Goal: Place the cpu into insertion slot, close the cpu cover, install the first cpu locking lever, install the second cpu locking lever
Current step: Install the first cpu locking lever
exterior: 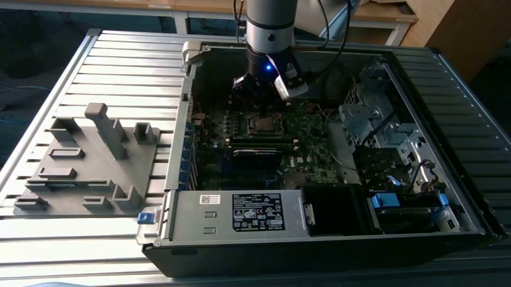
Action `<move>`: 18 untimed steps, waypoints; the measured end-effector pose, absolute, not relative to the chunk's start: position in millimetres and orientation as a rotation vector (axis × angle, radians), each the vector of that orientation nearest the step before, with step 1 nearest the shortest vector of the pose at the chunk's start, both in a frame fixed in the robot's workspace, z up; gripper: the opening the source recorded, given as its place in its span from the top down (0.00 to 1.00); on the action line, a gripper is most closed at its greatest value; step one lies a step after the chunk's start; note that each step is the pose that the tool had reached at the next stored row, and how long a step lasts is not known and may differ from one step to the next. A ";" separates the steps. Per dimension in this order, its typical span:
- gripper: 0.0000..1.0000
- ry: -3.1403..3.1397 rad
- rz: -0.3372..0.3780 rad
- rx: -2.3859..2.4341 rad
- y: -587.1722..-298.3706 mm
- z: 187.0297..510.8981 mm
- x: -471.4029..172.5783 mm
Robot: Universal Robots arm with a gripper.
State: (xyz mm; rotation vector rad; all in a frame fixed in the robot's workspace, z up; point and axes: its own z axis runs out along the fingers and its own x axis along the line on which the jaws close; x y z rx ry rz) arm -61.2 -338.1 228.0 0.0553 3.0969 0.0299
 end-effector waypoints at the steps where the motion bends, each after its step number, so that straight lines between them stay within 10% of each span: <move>1: 0.89 3.097 0.030 0.055 -338.1 228.3 -61.2; 18: 0.89 3.097 0.030 0.055 -338.1 238.1 -61.2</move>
